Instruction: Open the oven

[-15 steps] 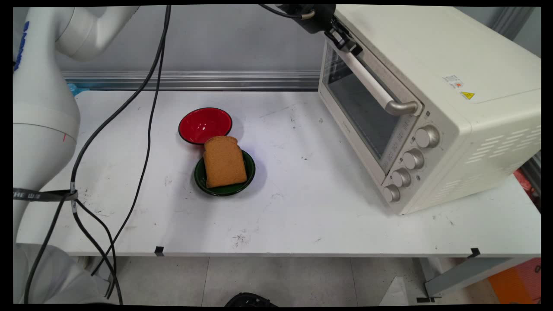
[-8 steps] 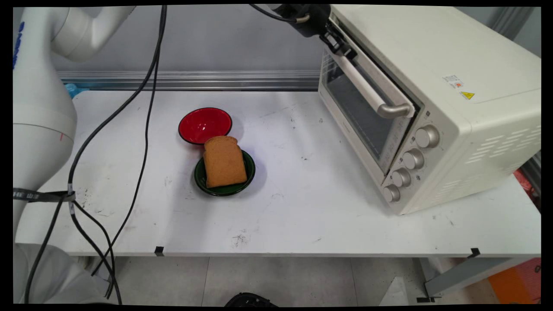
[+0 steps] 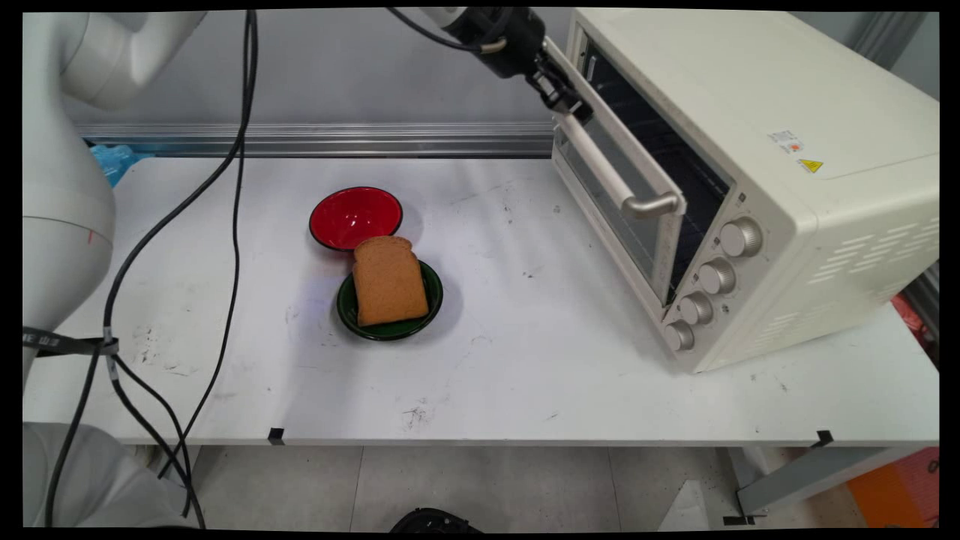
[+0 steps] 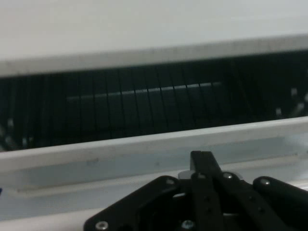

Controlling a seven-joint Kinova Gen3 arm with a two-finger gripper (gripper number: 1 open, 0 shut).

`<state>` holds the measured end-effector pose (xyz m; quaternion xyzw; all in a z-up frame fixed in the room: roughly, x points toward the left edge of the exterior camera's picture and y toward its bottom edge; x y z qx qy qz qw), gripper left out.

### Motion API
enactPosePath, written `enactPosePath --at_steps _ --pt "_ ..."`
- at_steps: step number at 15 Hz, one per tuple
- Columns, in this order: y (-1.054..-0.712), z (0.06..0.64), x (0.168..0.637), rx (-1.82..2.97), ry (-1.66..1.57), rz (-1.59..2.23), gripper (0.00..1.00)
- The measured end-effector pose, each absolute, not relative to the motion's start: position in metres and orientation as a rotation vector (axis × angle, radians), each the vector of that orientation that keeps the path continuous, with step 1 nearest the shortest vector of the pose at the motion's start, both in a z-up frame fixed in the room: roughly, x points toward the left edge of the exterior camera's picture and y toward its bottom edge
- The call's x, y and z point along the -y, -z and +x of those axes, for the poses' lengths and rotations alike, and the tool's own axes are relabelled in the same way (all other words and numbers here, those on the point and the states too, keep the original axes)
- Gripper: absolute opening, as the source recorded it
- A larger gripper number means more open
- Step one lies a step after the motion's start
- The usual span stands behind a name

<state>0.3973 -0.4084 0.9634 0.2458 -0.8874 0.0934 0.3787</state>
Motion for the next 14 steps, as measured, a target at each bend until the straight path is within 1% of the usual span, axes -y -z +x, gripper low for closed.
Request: enactPosePath --at_steps 7,14 --pt "-0.953 0.415 0.387 2.307 -0.212 0.636 0.0" --pt "-0.935 0.428 0.373 2.348 -0.203 0.643 0.0"
